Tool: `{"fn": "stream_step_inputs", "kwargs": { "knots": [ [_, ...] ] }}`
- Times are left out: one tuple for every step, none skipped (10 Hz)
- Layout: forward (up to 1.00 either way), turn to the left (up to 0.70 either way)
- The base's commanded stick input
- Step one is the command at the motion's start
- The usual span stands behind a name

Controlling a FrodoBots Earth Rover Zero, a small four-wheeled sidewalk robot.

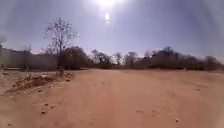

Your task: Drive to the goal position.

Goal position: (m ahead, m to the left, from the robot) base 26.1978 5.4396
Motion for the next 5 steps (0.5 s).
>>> {"fn": "stream_step_inputs", "kwargs": {
  "knots": [
    [0.85,0.0],
    [0.85,0.0],
    [0.85,0.0],
    [0.85,0.0],
    [0.85,0.0]
  ]
}}
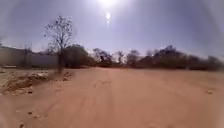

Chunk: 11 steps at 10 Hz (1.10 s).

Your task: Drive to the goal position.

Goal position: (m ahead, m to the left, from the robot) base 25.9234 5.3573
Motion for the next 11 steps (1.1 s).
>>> {"fn": "stream_step_inputs", "kwargs": {
  "knots": [
    [0.85,0.0],
    [0.85,0.0],
    [0.85,0.0],
    [0.85,0.0],
    [0.85,0.0],
    [0.85,0.0],
    [0.85,0.0],
    [0.85,0.0],
    [0.85,0.0],
    [0.85,0.0],
    [0.85,0.0]
  ]
}}
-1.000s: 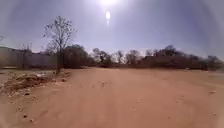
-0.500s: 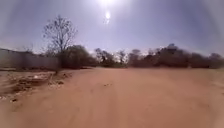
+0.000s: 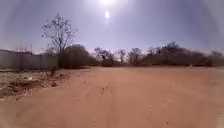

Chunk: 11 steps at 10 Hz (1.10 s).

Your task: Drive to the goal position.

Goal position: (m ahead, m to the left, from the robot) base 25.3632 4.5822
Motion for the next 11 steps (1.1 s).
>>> {"fn": "stream_step_inputs", "kwargs": {
  "knots": [
    [0.85,0.0],
    [0.85,0.0],
    [0.85,0.0],
    [0.85,0.0],
    [0.85,0.0],
    [0.85,0.0],
    [0.85,0.0],
    [0.85,0.0],
    [0.85,0.0],
    [0.85,0.0],
    [0.85,0.0]
  ]
}}
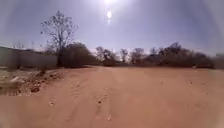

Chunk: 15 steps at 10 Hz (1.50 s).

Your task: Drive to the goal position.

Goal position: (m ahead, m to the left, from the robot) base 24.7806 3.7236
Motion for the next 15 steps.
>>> {"fn": "stream_step_inputs", "kwargs": {
  "knots": [
    [0.85,0.0],
    [0.85,0.0],
    [0.85,0.0],
    [0.85,0.0],
    [0.85,0.0],
    [0.85,0.0],
    [0.85,0.0],
    [0.85,0.0],
    [0.85,0.0],
    [0.85,0.0],
    [0.85,0.0],
    [0.85,0.0],
    [0.85,0.0],
    [0.85,0.0],
    [0.85,0.0]
  ]
}}
